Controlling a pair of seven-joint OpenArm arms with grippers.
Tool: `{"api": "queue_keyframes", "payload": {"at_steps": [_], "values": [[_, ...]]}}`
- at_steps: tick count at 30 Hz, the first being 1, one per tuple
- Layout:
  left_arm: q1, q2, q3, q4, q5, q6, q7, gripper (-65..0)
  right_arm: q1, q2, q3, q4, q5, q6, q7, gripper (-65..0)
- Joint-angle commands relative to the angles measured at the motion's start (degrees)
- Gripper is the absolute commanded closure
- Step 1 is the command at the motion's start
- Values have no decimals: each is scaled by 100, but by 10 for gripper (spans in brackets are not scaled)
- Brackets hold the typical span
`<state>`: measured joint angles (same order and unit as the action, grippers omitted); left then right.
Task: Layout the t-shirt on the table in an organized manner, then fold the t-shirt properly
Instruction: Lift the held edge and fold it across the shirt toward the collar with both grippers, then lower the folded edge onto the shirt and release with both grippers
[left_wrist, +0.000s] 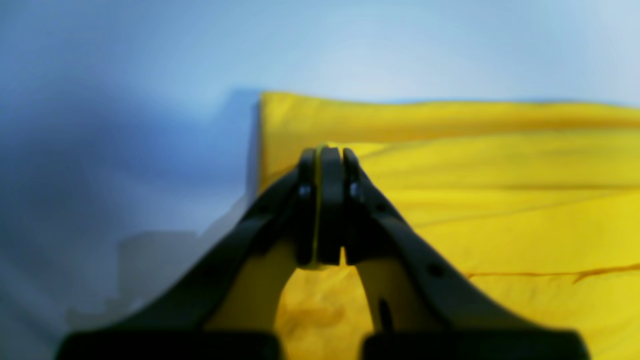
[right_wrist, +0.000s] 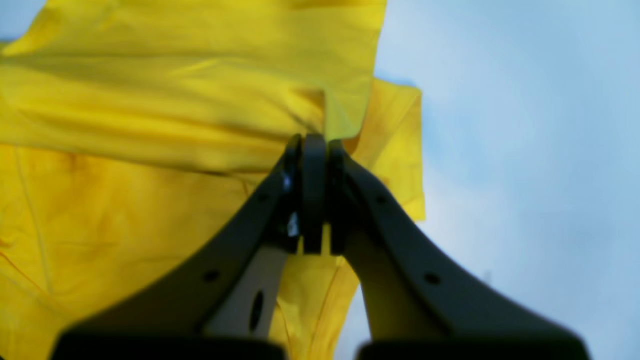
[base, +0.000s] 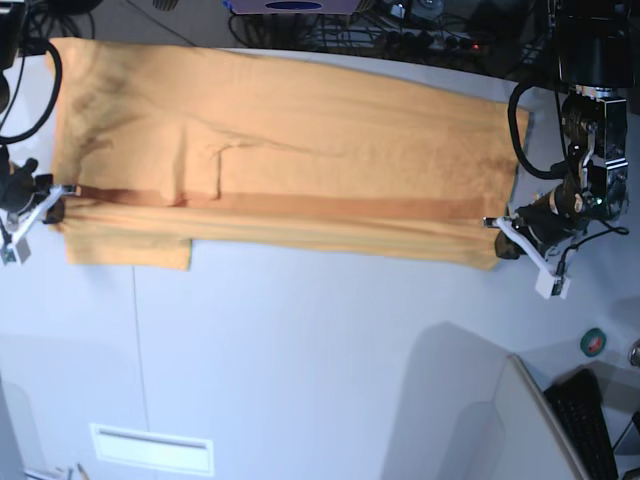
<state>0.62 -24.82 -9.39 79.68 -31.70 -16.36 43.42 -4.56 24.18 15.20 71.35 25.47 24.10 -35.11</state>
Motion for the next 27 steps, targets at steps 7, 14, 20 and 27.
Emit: {"api": "queue_keyframes", "payload": {"at_steps": [7,14,20,27], "values": [[355,-134,-235,450,27,67,-100,0,-410,188,58,482,-20,-23,87,0],[575,-134,-296,450,27,67,-100,0,-1043,91,84,1256,-2,-23,-291,0],[584,-134,-446,529,27,67,-100,0,-1386,21,84,1696,-2,-23,-449,0],[654,-134,-446,907,36,67,392,0,-1641,-102,84,2003,-2,-23,-546,0]]}}
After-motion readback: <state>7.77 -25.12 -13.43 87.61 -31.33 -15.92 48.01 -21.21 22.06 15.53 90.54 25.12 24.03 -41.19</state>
